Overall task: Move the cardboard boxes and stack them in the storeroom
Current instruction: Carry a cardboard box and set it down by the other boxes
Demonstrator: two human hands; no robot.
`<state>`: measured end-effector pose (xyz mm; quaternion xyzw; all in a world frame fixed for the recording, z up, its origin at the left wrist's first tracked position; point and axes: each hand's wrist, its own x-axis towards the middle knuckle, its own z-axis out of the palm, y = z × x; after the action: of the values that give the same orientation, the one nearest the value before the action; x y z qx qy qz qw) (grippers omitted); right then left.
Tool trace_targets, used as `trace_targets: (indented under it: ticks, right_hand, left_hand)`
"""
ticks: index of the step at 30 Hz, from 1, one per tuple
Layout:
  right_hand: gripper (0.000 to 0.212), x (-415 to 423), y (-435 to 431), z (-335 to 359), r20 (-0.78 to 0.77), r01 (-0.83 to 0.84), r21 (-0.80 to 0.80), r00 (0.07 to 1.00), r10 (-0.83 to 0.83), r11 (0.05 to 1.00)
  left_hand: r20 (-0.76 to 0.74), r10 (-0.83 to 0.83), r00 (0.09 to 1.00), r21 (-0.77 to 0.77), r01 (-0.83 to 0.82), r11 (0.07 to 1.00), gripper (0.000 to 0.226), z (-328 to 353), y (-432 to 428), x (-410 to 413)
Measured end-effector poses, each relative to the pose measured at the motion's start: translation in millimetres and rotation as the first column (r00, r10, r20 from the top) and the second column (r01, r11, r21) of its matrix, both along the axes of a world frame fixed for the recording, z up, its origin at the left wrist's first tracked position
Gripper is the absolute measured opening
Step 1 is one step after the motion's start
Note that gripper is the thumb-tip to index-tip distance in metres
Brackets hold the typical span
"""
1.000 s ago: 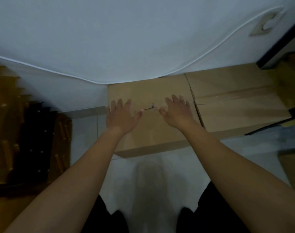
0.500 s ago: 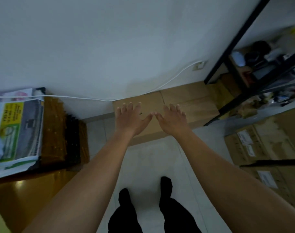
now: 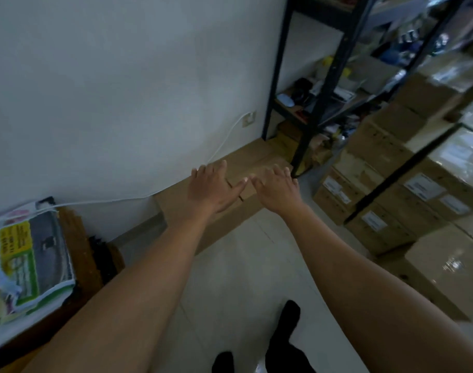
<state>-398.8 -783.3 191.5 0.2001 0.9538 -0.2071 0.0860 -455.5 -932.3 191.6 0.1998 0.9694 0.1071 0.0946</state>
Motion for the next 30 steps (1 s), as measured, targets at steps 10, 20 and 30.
trace_targets:
  ticks: [10,20,30]
  right_hand:
    - [0.063,128.5,79.3,40.2,-0.055,0.264,0.015,0.963,-0.263,0.964]
    - [0.062,298.9,197.2,37.4,-0.021,0.468,-0.066,0.882,-0.47,0.881]
    - [0.063,450.5,343.2,-4.1,0.041,0.587,-0.088,0.809,-0.586,0.805]
  left_hand:
    - [0.028,-0.257,0.966,0.004,0.257,0.966,0.085,46.4,103.7,94.8]
    - [0.067,-0.412,0.909,0.086,0.406,0.91,0.085,28.6,244.5,240.7]
    - [0.137,-0.438,0.888,0.126,0.423,0.897,0.082,-11.6,395.2,382.1]
